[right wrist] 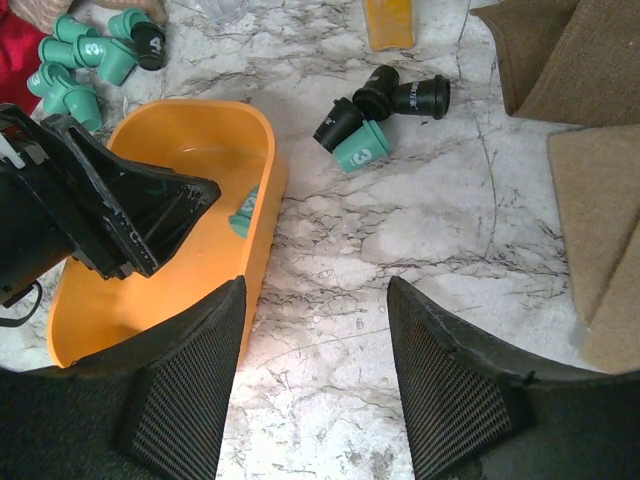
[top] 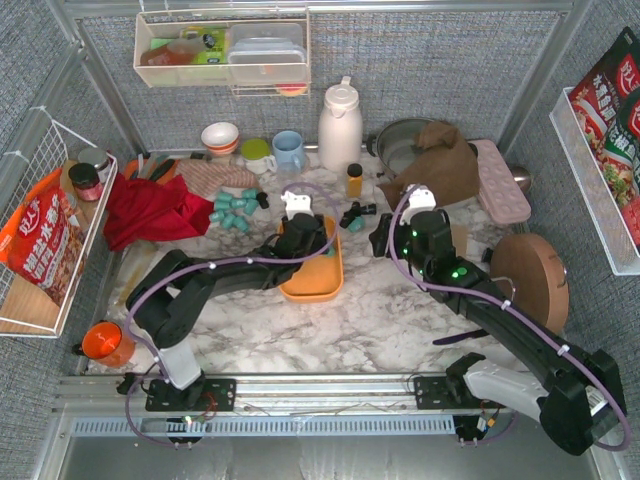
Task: Mix the coffee capsules in the storage basket
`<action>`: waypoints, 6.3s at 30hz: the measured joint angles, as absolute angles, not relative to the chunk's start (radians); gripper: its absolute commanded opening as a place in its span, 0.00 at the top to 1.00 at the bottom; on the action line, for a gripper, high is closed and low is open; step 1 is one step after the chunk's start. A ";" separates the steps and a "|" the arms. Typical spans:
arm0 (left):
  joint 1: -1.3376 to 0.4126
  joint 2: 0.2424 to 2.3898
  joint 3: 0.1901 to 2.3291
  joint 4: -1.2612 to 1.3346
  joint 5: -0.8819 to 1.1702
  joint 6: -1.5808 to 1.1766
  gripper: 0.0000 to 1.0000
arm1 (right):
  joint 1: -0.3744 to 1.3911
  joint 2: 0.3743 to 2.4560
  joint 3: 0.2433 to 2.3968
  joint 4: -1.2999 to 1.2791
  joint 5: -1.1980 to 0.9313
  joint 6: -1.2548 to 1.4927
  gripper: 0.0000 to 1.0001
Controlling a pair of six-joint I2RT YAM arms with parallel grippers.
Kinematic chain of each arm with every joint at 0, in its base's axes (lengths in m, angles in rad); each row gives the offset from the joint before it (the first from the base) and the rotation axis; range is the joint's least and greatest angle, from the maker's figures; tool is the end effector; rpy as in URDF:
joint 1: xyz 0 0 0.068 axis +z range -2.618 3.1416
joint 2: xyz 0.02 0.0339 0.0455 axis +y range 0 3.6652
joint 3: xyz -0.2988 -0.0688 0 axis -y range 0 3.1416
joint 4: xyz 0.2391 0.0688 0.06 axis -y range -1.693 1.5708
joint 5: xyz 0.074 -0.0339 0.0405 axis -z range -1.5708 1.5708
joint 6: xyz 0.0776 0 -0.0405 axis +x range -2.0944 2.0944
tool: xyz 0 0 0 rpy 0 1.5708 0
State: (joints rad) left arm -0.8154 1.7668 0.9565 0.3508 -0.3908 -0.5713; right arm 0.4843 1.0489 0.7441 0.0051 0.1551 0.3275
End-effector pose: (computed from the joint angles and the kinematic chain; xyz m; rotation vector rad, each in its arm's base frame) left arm 0.3075 -0.2834 0.2101 -0.0005 2.0276 -0.4923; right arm 0.2366 0.1109 0.3135 -0.0399 1.8872 0.4143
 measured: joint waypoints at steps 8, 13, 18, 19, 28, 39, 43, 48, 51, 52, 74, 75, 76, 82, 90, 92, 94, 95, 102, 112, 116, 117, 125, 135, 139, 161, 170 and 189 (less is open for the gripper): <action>-0.810 1.663 0.918 0.367 -0.398 -0.559 0.28 | 0.482 1.121 0.752 0.005 0.151 0.331 0.37; -0.810 1.522 0.898 0.345 -0.442 -0.488 0.03 | 0.478 1.186 0.759 0.015 0.152 0.331 0.37; -0.809 1.375 0.876 0.260 -0.463 -0.414 0.01 | 0.478 1.290 0.796 0.032 0.176 0.343 0.39; -0.809 1.347 0.879 0.234 -0.472 -0.400 0.01 | 0.478 1.313 0.804 0.035 0.184 0.353 0.40; -0.809 1.160 0.968 -0.101 -0.559 -0.313 0.01 | 0.477 1.592 0.992 0.010 0.283 0.559 0.49; -0.810 0.806 0.696 -0.062 -0.571 -0.132 0.01 | 0.477 1.913 1.294 -0.178 0.372 0.781 0.59; -0.810 0.698 0.658 0.010 -0.551 -0.094 0.01 | 0.477 1.963 1.341 -0.214 0.384 0.804 0.59; -0.809 0.617 0.635 0.057 -0.551 -0.070 0.01 | 0.477 2.000 1.377 -0.237 0.390 0.809 0.54; -0.809 0.595 0.625 0.064 -0.552 -0.058 0.01 | 0.477 2.020 1.398 -0.236 0.390 0.808 0.52; -0.809 0.593 0.625 0.066 -0.554 -0.056 0.01 | 0.477 2.026 1.404 -0.235 0.389 0.807 0.52; -0.809 0.620 0.632 0.054 -0.546 -0.046 0.01 | 0.465 2.105 1.470 -0.235 0.393 0.801 0.54; -0.809 0.620 0.632 0.054 -0.546 -0.046 0.01 | 0.465 2.104 1.468 -0.234 0.395 0.801 0.54; -0.809 0.620 0.632 0.054 -0.546 -0.046 0.01 | 0.464 2.102 1.464 -0.233 0.398 0.801 0.55; -0.809 0.620 0.632 0.054 -0.546 -0.046 0.01 | 0.456 2.085 1.439 -0.234 0.410 0.786 0.62; -0.809 0.623 0.632 0.054 -0.546 -0.046 0.01 | 0.447 2.027 1.396 -0.242 0.411 0.752 0.69; -0.809 0.625 0.632 0.055 -0.546 -0.050 0.01 | 0.445 1.994 1.374 -0.241 0.405 0.731 0.69; -0.809 0.626 0.632 0.055 -0.546 -0.050 0.01 | 0.445 1.956 1.346 -0.225 0.390 0.704 0.70; -0.809 0.626 0.632 0.055 -0.546 -0.050 0.01 | 0.445 1.933 1.330 -0.218 0.381 0.688 0.70; -0.809 0.648 0.629 0.056 -0.546 -0.050 0.01 | 0.445 1.710 1.158 -0.098 0.244 0.503 0.70; -0.808 0.692 0.628 0.066 -0.546 -0.068 0.01 | 0.446 1.294 0.783 0.185 -0.054 0.234 0.73; -0.808 0.726 0.632 0.081 -0.540 -0.104 0.01 | 0.447 1.138 0.643 0.325 -0.140 0.156 0.73; -0.808 0.736 0.632 0.088 -0.538 -0.117 0.01 | 0.448 1.105 0.607 0.367 -0.161 0.132 0.73; -0.808 0.892 0.702 0.117 -0.442 -0.229 0.01 | 0.454 1.014 0.443 0.566 -0.299 -0.020 0.67; -0.808 1.114 0.876 0.080 -0.234 -0.345 0.08 | 0.464 1.046 0.326 0.778 -0.400 -0.141 0.67; -0.808 1.179 0.916 0.073 -0.139 -0.385 0.11 | 0.465 1.042 0.322 0.804 -0.423 -0.159 0.67; -0.867 1.389 0.979 0.185 0.310 -0.524 0.23 | 0.484 0.999 0.323 0.789 -0.487 -0.208 0.67; -0.878 1.419 0.997 0.184 0.306 -0.523 0.28 | 0.485 0.985 0.323 0.774 -0.498 -0.219 0.67; -0.887 1.452 1.013 0.176 0.290 -0.515 0.39 | 0.487 0.969 0.323 0.750 -0.502 -0.234 0.67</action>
State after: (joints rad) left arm -0.8867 1.4521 1.0134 0.1757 0.2901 -0.5152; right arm 0.4866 0.9691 0.3225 0.7502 -0.5018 -0.2337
